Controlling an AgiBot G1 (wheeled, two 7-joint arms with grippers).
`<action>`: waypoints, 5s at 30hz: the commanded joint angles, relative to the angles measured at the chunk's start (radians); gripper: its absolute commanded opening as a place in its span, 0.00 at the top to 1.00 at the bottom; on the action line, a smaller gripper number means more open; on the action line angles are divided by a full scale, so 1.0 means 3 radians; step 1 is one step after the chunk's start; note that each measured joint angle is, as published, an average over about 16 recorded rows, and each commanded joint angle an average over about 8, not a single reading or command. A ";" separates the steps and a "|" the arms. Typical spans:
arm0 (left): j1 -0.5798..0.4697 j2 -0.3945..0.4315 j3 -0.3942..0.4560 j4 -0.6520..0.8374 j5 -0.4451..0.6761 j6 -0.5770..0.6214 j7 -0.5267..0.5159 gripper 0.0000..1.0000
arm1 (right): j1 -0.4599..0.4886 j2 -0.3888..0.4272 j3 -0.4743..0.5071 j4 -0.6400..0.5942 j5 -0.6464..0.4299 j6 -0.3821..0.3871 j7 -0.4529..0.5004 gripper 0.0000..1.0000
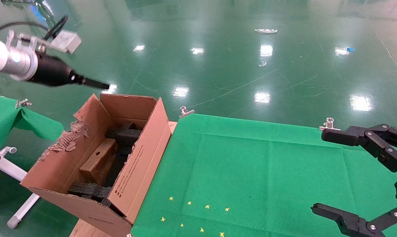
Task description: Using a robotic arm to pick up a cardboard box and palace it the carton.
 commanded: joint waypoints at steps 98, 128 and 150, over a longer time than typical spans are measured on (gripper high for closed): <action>0.3128 -0.0691 -0.3188 -0.3390 -0.2555 0.1364 0.1902 0.00 | 0.0003 0.0004 -0.0010 -0.0003 0.0007 0.0004 -0.0006 0.62; 0.3120 -0.0689 -0.3180 -0.3382 -0.2548 0.1359 0.1898 0.00 | 0.0003 0.0004 -0.0010 -0.0003 0.0007 0.0004 -0.0006 0.00; 0.3120 -0.0689 -0.3180 -0.3382 -0.2548 0.1359 0.1898 0.00 | 0.0003 0.0004 -0.0010 -0.0003 0.0007 0.0004 -0.0006 0.00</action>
